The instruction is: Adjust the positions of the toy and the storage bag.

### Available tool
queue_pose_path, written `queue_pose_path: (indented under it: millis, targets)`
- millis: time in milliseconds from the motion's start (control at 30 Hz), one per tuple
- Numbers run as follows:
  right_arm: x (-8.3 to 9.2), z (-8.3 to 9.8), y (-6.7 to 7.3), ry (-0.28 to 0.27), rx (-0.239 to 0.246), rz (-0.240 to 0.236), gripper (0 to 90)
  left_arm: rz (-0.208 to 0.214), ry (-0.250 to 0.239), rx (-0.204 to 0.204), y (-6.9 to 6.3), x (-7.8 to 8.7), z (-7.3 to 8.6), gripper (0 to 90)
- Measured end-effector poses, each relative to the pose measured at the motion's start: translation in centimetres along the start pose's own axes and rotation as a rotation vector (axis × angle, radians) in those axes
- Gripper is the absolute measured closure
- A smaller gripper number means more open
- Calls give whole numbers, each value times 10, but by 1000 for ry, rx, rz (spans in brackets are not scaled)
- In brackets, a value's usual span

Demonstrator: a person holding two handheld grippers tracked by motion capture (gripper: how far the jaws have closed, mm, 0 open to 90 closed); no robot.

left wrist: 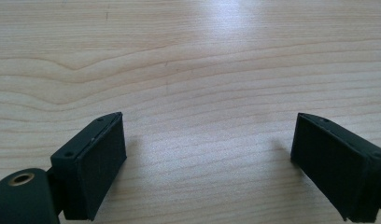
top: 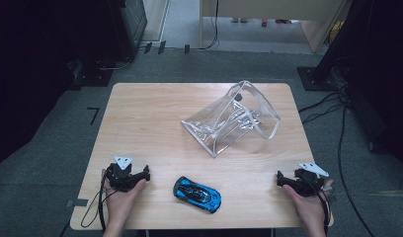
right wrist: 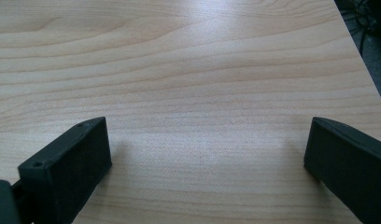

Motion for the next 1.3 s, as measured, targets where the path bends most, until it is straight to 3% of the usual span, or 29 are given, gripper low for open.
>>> queue_pose_path:
  millis: [67,167,300,467,567,667,733,800,933,1033,1067,1200,1300]
  targets:
    - [1,1,-1,6,4,-3,8,-7,3,3,0,2,1,121]
    - [7,0,-4,-15,2,10,216,-14,1,-11,0,5,1,136]
    - [8,-4,-9,-40,-30,27,378,-1,0,-18,-3,7,2,136]
    - [14,-17,-5,-101,-9,12,436,40,-3,-12,-10,11,0,140]
    - [22,-45,6,-191,55,-12,475,66,-4,-20,-15,14,-4,150]
    - [22,-58,10,-218,66,-33,498,85,-7,-17,-20,16,-7,150]
    - [18,-76,12,-239,45,-79,542,110,-12,-39,-31,20,-12,155]
    - [15,-81,12,-248,45,-85,545,123,-14,-43,-36,21,-14,155]
    - [-1,-103,4,-238,-19,-92,584,160,-18,-58,-50,20,-22,156]
    - [-9,-108,2,-226,-38,-109,587,168,-16,-59,-54,17,-25,176]
    - [-14,-113,2,-240,-65,-122,586,169,-18,-58,-58,14,-26,176]
    - [-18,-122,4,-262,-83,-138,581,169,-19,-80,-63,13,-27,176]
    - [-27,-126,6,-238,-108,-148,595,172,-21,-93,-65,14,-26,176]
Point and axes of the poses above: each handheld gripper's, and its own axes: x roughly backward along the jaws, z roughly out of its underside, y roughly to its left, the point moved 7 cm from there along -x, roughly forward along the jaws, and after that the axes turned 12 degrees about x, right-handed, at the moved point
